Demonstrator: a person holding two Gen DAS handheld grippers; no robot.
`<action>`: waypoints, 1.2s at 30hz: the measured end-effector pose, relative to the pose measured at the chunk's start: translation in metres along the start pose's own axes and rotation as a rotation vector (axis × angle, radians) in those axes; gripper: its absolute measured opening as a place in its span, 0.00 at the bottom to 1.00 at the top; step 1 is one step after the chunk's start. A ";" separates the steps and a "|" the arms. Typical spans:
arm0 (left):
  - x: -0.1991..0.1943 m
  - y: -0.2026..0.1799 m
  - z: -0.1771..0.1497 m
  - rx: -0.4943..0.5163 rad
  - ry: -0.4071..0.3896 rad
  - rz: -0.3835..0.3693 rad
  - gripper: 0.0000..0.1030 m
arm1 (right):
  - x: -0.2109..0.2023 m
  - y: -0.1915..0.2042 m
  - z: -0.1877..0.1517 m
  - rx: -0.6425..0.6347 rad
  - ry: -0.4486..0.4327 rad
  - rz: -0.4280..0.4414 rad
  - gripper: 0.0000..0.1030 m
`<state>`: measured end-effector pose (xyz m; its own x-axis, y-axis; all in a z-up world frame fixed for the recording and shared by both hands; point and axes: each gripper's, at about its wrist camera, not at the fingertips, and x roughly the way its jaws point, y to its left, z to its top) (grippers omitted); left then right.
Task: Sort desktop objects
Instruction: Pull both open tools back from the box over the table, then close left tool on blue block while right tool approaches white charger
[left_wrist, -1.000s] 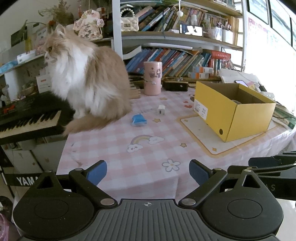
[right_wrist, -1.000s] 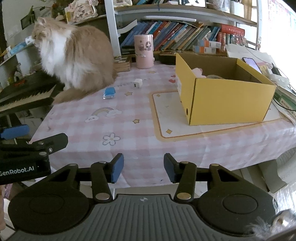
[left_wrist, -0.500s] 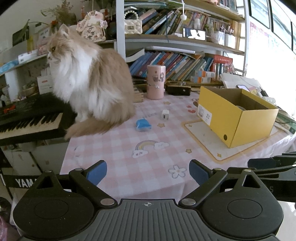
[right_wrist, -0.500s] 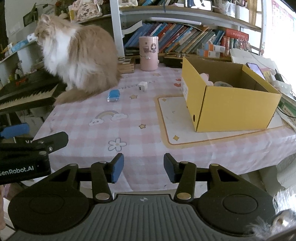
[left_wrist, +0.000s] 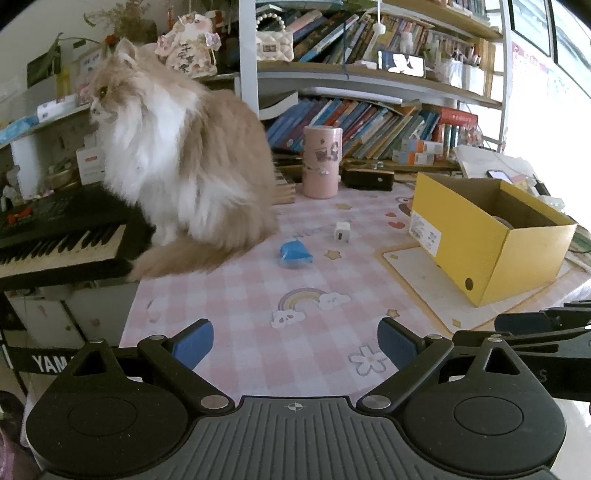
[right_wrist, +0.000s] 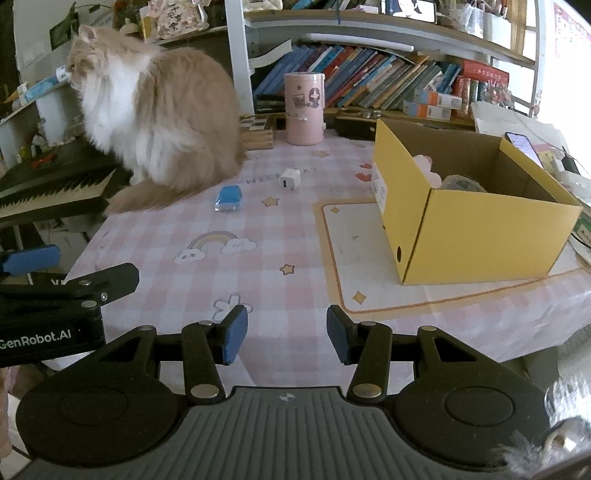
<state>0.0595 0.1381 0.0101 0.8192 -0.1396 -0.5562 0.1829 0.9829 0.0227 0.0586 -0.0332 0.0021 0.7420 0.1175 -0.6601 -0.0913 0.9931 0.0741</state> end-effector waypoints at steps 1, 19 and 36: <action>0.003 -0.001 0.002 0.004 0.003 0.004 0.94 | 0.004 -0.001 0.003 0.001 0.002 0.003 0.44; 0.080 -0.002 0.042 -0.074 0.070 0.070 0.94 | 0.084 -0.029 0.063 -0.046 0.059 0.077 0.44; 0.148 -0.003 0.077 -0.165 0.113 0.123 0.93 | 0.153 -0.047 0.120 -0.059 0.054 0.129 0.44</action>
<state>0.2218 0.1053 -0.0087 0.7619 -0.0122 -0.6475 -0.0134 0.9993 -0.0346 0.2560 -0.0614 -0.0127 0.6848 0.2424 -0.6872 -0.2240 0.9674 0.1180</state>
